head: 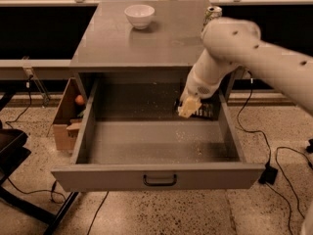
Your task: Pick rxbar chocolate from top drawer and place on counter
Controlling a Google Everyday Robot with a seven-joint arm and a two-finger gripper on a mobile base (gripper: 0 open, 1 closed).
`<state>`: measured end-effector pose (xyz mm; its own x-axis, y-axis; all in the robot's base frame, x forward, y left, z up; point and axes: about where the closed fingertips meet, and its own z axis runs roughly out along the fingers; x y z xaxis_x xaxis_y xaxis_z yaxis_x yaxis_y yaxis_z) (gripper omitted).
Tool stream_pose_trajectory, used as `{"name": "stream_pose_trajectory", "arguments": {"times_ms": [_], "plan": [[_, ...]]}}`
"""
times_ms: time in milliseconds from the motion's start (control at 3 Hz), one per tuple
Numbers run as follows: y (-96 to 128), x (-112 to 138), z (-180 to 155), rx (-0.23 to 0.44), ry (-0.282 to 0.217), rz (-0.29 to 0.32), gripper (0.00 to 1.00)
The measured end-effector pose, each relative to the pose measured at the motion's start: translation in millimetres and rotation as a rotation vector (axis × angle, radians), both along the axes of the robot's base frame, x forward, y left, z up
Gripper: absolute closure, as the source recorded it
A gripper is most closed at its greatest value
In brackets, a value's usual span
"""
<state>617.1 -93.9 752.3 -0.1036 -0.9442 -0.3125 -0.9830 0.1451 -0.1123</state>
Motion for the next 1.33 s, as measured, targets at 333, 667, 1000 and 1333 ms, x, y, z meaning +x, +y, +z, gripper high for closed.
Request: {"name": "stream_pose_trajectory", "arguments": {"times_ms": [333,667,1000,1333], "plan": [[-36,8,72,0.023,0.051,0.003,1.00],[-34,8,70,0.024,0.051,0.006,1.00],[-21,14,64,0.056,0.009,-0.049,1.00],[3,38,81,0.086,-0.064,-0.118,1.00]]}}
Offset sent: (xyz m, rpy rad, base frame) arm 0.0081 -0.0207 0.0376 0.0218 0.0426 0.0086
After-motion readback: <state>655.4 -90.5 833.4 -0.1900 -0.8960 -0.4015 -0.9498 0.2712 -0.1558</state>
